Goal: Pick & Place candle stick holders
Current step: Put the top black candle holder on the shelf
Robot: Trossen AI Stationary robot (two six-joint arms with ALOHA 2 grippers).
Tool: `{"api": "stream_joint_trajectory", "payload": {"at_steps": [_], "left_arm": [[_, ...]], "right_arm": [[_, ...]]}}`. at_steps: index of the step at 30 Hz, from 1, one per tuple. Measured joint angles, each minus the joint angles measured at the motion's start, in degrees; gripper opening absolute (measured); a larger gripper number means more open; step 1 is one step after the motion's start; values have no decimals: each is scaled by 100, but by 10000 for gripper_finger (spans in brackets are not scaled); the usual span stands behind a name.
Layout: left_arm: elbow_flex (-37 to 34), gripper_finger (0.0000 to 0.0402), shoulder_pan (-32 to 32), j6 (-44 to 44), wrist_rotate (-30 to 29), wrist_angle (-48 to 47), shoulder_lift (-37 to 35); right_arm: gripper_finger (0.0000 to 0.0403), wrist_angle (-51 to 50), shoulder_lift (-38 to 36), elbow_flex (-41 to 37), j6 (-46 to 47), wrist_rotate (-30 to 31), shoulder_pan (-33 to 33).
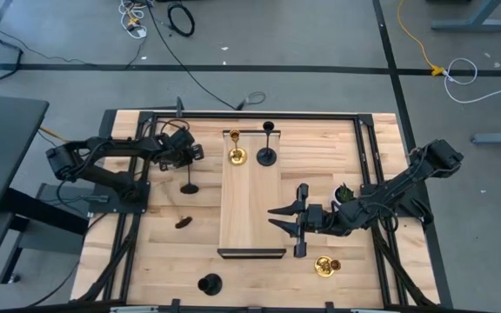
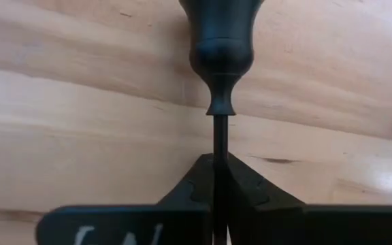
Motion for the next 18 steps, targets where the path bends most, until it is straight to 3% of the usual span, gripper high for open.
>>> {"api": "stream_joint_trajectory", "payload": {"at_steps": [18], "left_arm": [[-15,10,-2,484,146,584,11]], "right_arm": [[96,-4,0,0,42,0,0]]}}
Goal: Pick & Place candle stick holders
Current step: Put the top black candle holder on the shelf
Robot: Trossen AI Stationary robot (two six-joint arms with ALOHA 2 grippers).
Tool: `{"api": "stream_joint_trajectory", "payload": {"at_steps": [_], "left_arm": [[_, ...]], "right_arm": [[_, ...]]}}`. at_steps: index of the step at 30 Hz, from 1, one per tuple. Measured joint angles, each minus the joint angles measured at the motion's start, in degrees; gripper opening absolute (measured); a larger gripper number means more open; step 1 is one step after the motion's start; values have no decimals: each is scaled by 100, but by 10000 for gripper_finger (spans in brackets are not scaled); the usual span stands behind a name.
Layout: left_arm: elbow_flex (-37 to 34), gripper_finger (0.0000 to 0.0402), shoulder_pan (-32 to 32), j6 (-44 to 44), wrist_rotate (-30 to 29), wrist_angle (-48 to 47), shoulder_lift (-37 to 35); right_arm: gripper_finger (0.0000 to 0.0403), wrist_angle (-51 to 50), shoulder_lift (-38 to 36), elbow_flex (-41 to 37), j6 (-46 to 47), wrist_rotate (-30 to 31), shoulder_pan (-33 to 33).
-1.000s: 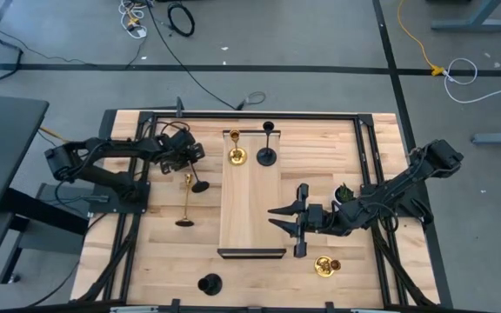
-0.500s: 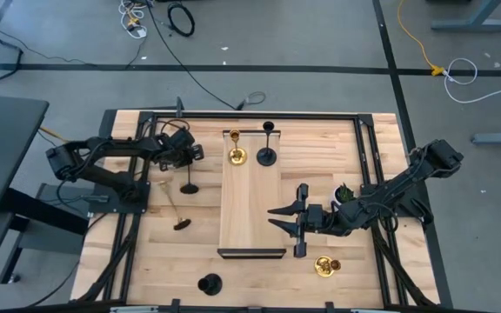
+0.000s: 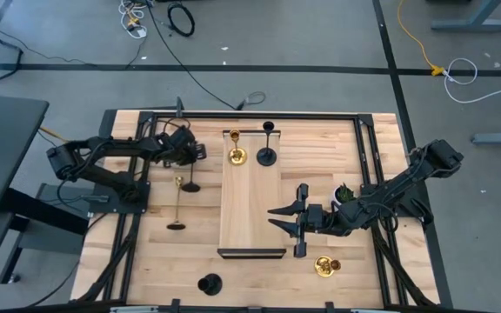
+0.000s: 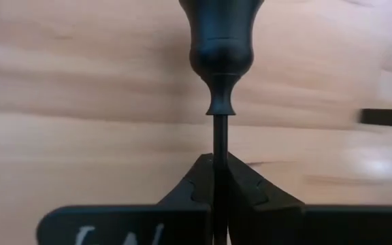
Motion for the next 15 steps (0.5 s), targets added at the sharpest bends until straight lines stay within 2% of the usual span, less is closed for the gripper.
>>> {"api": "stream_joint_trajectory", "payload": {"at_steps": [8,15], "left_arm": [[153,10,0,427,193,212,-258],[448,10,0,1199,431,65,-1066]], "right_arm": [[96,1,0,0,69,2,-1],[96,1,0,0,69,6,-2]]}}
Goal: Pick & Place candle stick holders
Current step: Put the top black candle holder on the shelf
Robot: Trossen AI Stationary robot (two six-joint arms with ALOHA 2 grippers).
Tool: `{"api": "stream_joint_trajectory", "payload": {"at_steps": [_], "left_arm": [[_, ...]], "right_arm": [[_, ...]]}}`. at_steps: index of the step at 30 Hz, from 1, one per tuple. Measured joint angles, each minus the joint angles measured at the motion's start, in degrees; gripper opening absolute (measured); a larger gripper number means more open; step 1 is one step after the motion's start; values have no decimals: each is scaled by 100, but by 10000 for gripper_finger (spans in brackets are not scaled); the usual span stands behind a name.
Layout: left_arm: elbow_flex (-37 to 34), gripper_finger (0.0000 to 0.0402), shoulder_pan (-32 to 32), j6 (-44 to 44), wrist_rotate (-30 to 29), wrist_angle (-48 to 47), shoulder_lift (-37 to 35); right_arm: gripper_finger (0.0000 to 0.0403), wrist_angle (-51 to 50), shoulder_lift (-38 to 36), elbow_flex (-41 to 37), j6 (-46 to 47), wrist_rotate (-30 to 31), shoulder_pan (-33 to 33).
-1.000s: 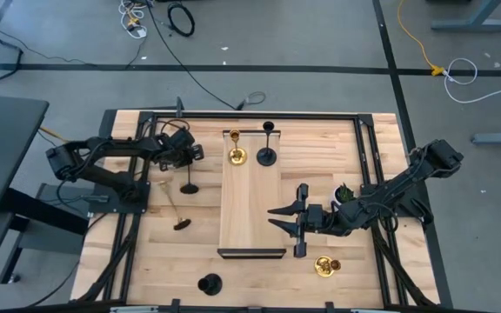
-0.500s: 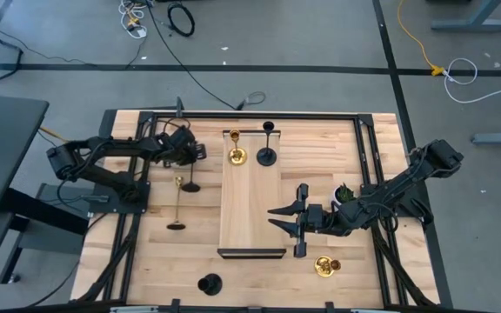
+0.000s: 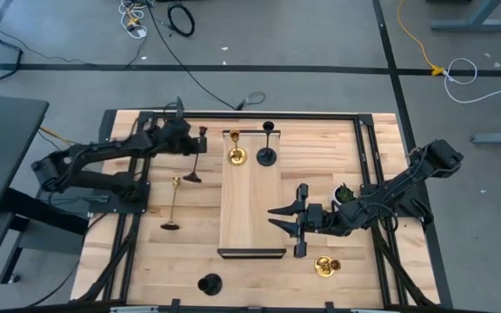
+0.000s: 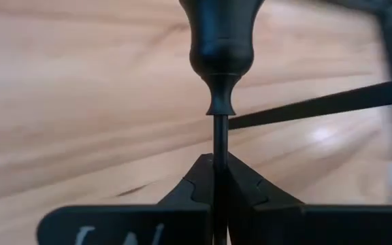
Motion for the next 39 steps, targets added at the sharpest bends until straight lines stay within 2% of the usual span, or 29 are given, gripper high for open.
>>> {"api": "stream_joint_trajectory", "payload": {"at_steps": [6,10,20,26,32,39], "left_arm": [[113,10,-20,367,-7,-332,-1027],[120,10,-192,778,194,-331,-1688],[124,10,-1205,1420,131,3,-2934],[124,10,-2036,1728,109,537,-3284],[124,10,-2953,2031,-160,1162,-3306],[124,10,-4177,2515,-789,1701,-3294]], "right_arm": [[96,-22,0,0,31,11,0],[96,-102,0,0,65,119,0],[96,-302,0,0,195,247,0],[96,-317,0,0,327,248,0],[96,-328,0,0,326,250,0],[96,-328,0,0,326,252,0]]}}
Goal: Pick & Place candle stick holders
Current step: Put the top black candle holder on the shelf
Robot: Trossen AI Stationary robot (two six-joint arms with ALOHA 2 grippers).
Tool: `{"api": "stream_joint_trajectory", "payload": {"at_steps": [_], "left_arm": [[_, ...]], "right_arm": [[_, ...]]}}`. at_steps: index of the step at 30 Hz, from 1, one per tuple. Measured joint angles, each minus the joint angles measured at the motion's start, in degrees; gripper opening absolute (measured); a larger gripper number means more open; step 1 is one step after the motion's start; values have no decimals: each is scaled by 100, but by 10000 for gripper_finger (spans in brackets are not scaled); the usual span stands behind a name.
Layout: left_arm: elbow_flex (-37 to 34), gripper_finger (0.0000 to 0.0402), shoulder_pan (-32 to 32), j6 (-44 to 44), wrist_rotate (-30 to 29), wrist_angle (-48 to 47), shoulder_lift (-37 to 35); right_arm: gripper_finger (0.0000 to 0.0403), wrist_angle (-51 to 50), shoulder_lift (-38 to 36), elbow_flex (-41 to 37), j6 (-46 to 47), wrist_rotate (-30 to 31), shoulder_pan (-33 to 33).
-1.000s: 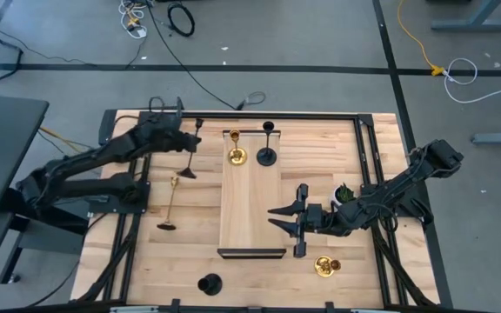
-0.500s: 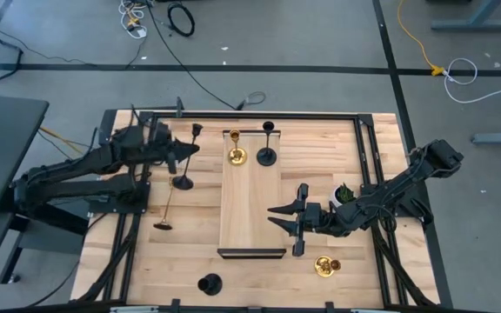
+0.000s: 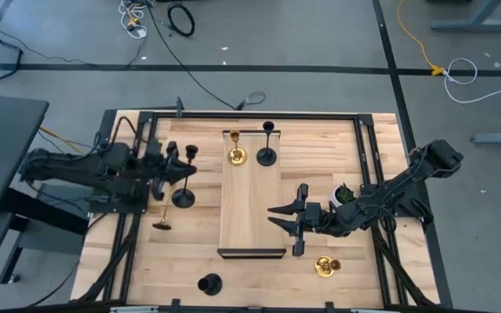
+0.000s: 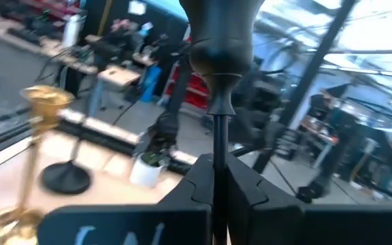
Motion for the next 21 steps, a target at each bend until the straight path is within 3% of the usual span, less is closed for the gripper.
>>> {"api": "stream_joint_trajectory", "payload": {"at_steps": [6,11,15,21], "left_arm": [[0,10,-1144,538,-653,564,122],[0,10,-1944,1123,-1180,1192,620],[0,10,-2335,1508,-1483,1837,1160],[0,10,-2561,2203,-1484,3020,1984]], "right_arm": [[96,15,0,0,-2,0,-3],[96,28,0,0,-2,0,-9],[96,33,0,0,-2,0,-11],[96,134,0,0,-2,0,-13]]}}
